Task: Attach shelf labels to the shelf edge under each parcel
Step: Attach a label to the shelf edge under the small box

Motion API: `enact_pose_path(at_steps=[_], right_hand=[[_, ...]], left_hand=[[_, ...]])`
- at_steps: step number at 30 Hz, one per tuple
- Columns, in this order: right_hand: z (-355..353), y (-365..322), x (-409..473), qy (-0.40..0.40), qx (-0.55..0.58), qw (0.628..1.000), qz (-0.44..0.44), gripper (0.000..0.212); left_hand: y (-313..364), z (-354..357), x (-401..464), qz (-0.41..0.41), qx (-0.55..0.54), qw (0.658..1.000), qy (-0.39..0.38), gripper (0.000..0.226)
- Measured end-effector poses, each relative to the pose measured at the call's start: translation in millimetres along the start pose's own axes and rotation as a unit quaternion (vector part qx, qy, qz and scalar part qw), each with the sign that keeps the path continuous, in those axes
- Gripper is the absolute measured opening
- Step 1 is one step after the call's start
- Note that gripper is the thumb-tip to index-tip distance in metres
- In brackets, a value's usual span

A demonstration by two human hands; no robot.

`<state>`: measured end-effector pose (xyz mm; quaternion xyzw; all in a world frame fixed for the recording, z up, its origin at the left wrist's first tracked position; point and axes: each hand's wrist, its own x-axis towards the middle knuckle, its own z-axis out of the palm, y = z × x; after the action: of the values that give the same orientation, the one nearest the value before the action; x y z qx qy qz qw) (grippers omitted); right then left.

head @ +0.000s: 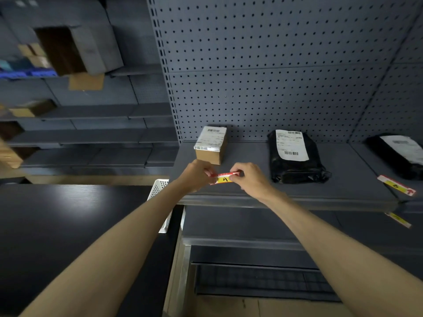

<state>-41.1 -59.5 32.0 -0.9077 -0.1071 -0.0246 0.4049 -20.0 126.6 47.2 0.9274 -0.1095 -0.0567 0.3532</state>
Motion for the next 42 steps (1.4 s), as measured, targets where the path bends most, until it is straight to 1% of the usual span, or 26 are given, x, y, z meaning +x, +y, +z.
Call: enact_pose_path(at_steps=[5, 8, 11, 14, 18, 25, 28, 32, 37, 40, 42], right_hand=[[26, -12, -5, -0.014, -0.006, 1.000, -0.019, 0.013], [33, -12, -6, -0.024, -0.029, 0.999, -0.022, 0.015], [38, -12, -5, -0.032, -0.052, 0.998, -0.026, 0.016], [46, -12, -3, -0.038, -0.066, 0.997, -0.027, 0.016], [56, -13, -1, -0.042, -0.094, 0.994, -0.033, 0.015], [62, -19, -1, -0.052, -0.167, 0.983, -0.049, 0.019], [64, -18, -1, -0.062, -0.193, 0.978, -0.053, 0.020], [71, -18, 1, -0.067, -0.210, 0.974, -0.056, 0.019], [78, -18, 4, -0.065, -0.235, 0.968, -0.062, 0.016], [77, -18, 3, -0.065, -0.248, 0.965, -0.061, 0.018], [73, -20, -1, -0.064, -0.245, 0.966, -0.058, 0.024]], left_hand=[[-41, 2, -31, -0.010, 0.048, 0.998, 0.039, 0.010], [-67, 9, -50, -0.020, 0.109, 0.993, 0.032, 0.014], [-79, 16, -62, 0.027, 0.170, 0.984, 0.054, 0.023], [-82, 21, -67, 0.088, 0.194, 0.974, 0.079, 0.024], [-87, 26, -68, 0.120, 0.200, 0.966, 0.111, 0.027], [-90, 29, -69, 0.118, 0.182, 0.968, 0.128, 0.024], [-91, 29, -69, 0.119, 0.178, 0.969, 0.125, 0.022], [-92, 28, -69, 0.127, 0.175, 0.969, 0.117, 0.028], [-90, 28, -69, 0.139, 0.172, 0.967, 0.127, 0.027], [-90, 27, -68, 0.136, 0.173, 0.967, 0.129, 0.026], [-88, 25, -67, 0.129, 0.182, 0.967, 0.124, 0.023]])
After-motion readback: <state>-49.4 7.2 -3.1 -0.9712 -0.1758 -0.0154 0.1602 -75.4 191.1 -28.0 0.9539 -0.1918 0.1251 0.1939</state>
